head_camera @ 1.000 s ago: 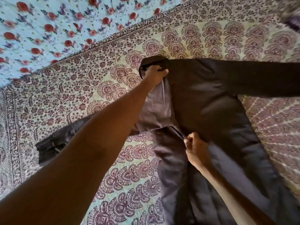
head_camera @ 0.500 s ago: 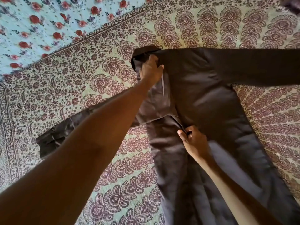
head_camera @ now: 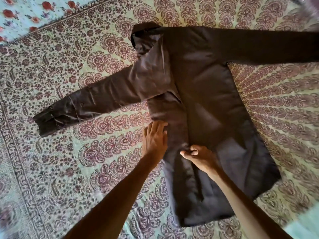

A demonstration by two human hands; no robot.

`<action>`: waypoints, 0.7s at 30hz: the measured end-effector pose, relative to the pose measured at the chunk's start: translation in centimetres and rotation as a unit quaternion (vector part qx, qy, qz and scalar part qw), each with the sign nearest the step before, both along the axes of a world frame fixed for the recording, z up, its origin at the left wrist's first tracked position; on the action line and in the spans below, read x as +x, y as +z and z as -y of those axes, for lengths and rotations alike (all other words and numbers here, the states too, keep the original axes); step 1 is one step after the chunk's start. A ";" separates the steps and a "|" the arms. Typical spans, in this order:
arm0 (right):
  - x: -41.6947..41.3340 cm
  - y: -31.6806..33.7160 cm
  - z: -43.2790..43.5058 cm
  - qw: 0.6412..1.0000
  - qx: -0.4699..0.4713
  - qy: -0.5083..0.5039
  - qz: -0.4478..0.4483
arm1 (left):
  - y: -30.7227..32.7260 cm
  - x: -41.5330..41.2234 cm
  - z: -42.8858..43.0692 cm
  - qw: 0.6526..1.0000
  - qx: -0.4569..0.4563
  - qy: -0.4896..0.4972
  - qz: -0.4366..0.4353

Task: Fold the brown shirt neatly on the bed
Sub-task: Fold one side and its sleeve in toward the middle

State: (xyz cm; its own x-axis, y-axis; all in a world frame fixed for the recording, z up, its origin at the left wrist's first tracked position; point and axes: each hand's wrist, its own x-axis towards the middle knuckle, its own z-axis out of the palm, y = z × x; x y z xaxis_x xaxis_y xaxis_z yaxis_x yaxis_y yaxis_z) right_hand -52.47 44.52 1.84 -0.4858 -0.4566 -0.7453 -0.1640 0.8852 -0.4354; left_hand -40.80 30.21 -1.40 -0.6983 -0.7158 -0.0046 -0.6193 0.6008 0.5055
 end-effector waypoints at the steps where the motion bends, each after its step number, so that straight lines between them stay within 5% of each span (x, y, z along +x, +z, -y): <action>1: 0.6 -0.3 -0.9 1.000 0.003 -0.003 0.000 | -0.4 1.0 -1.1 1.000 0.011 -0.002 0.001; 13: 5.5 -1.4 -11.6 0.991 0.016 -0.027 -0.133 | -1.7 7.3 -8.6 0.980 -0.006 -0.169 0.104; 18: 6.0 -0.2 -12.5 0.989 -0.028 -0.122 -0.081 | -1.2 8.9 -11.4 0.987 0.075 -0.131 0.057; 21: 6.1 0.9 -12.3 0.965 -0.061 -0.243 0.078 | -1.0 10.3 -14.3 0.974 0.124 -0.176 0.070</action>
